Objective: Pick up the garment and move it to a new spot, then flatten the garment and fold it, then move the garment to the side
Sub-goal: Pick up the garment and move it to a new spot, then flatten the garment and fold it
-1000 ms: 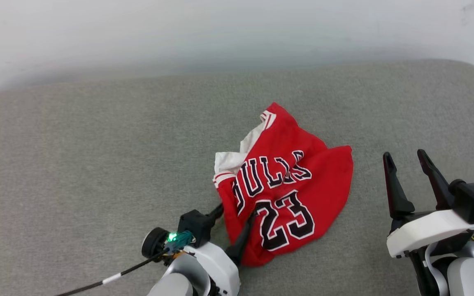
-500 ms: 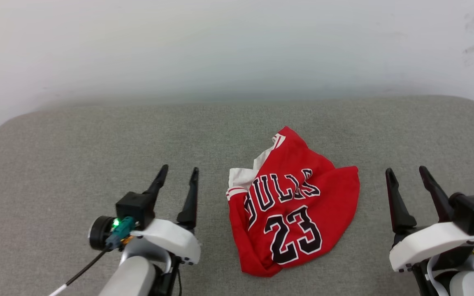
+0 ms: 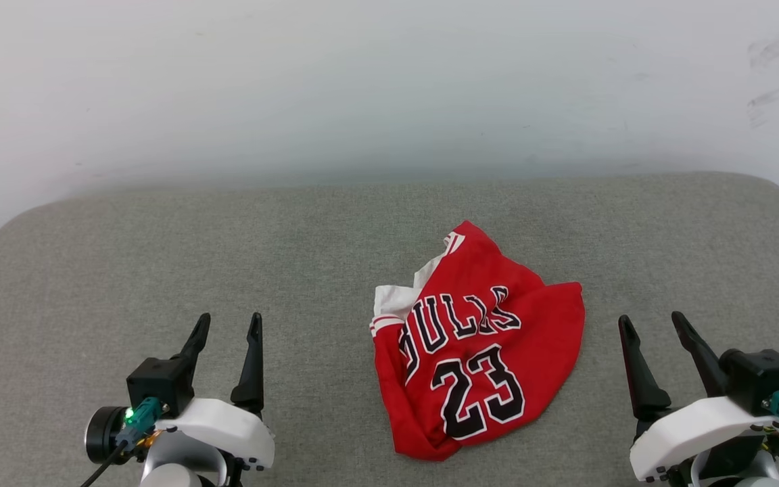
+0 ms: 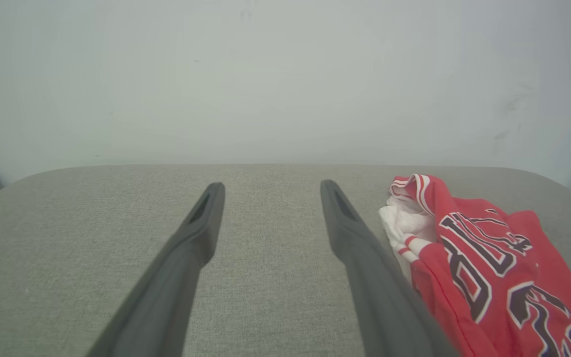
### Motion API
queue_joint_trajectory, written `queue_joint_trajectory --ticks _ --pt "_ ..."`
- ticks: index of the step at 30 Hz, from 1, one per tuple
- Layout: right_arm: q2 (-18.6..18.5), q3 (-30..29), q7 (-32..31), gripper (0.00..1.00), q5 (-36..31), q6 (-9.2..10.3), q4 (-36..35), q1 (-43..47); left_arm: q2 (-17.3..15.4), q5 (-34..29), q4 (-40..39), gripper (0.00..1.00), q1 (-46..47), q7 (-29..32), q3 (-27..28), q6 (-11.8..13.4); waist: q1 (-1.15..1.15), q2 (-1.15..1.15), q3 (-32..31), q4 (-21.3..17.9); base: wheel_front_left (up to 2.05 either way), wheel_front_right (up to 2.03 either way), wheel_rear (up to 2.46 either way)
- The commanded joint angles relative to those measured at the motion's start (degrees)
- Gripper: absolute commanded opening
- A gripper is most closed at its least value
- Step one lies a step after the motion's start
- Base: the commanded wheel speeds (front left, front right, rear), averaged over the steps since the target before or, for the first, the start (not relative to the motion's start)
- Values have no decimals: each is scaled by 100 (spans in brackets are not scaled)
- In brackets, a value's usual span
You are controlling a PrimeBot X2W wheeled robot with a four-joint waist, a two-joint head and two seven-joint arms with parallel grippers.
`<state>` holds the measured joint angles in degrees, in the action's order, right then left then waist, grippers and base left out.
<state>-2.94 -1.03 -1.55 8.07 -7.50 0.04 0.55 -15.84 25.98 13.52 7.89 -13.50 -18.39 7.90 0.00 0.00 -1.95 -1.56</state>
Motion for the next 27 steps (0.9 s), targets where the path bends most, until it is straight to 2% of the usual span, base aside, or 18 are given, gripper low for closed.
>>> queue_joint_trajectory --ticks 1,9,16,21,25,27 --pt "6 27 -11 100 14 2 -38 59 -37 1 -43 100 -63 15 -6 36 0 0 8 -3 0 0 0" --pt "7 78 -35 100 -37 2 -71 -46 -73 45 -158 100 -19 85 -17 108 0 0 69 -8 0 0 0" --pt "7 61 -37 100 -44 2 -81 -76 -50 91 -167 100 161 247 -61 64 0 0 97 -13 0 0 0" --pt "7 106 -48 100 -36 2 -88 -188 37 242 -22 100 888 886 -314 -295 0 0 274 -82 0 0 0" --pt "7 184 -10 100 11 2 -54 -272 126 435 292 100 1487 1659 -572 -636 0 0 460 -248 0 0 0" --pt "5 202 3 100 28 2 -45 -297 125 497 392 100 1612 1883 -628 -721 0 0 517 -302 0 0 0"
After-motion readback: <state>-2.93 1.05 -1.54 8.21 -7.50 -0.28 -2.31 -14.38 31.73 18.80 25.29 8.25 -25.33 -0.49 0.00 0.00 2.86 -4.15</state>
